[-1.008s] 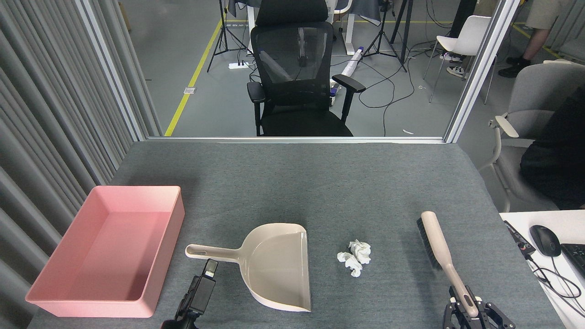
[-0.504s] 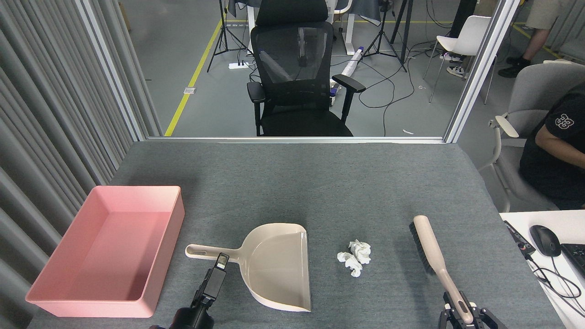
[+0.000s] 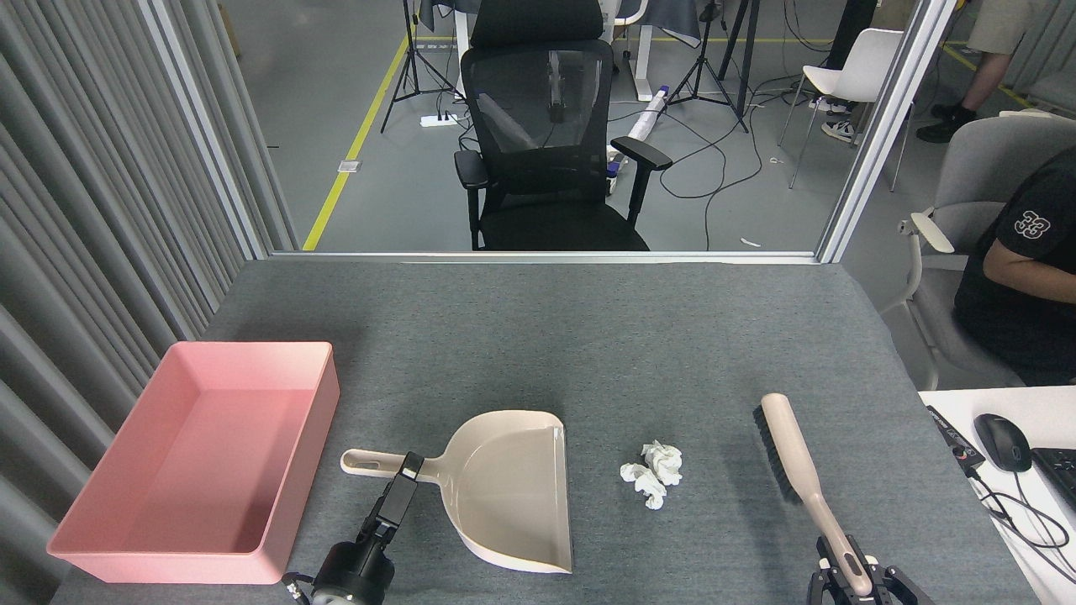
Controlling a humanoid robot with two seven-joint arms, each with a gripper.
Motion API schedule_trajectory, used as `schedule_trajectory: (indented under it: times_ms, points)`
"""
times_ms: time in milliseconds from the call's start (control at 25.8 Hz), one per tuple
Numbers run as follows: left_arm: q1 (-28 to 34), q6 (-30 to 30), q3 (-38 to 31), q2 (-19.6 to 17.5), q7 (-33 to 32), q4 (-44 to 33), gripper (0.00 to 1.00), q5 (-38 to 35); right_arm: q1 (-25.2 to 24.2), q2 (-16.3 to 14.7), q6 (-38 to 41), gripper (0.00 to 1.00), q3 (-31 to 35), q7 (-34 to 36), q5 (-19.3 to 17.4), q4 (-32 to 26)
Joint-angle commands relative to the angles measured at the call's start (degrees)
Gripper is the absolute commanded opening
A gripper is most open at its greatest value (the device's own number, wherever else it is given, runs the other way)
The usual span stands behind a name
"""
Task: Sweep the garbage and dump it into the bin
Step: 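Lift the dustpan with the left gripper and position it beside the paper scraps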
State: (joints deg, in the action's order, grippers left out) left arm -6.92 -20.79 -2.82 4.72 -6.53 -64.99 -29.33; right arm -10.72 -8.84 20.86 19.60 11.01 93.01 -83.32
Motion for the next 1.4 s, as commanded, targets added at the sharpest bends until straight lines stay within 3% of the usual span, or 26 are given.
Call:
schedule_trajectory:
  times_ms: [0, 504, 775, 1357]
  points:
    - [-1.60, -0.22, -0.78, -0.32, 0.12, 1.36, 0.80, -0.55, 0.00, 0.05, -0.03, 0.17, 0.00, 0.07, -0.11, 0.00]
    - [-5.56, -0.30, -4.03, -0.59, 0.64, 9.00, 0.76, -0.64, -0.36, 1.02, -0.03, 0.18, -0.27, 0.07, -0.11, -0.79]
    - [-5.64, -0.92, -5.00, -0.50, 0.47, 8.91, 0.55, -0.73, -0.36, 1.10, -0.03, 0.18, -0.27, 0.07, -0.11, -0.79]
    - [-5.64, -3.29, -9.57, 0.55, -0.15, 8.83, 0.26, -0.73, -0.44, 1.54, 0.06, 0.18, -0.35, 0.07, -0.11, -1.23]
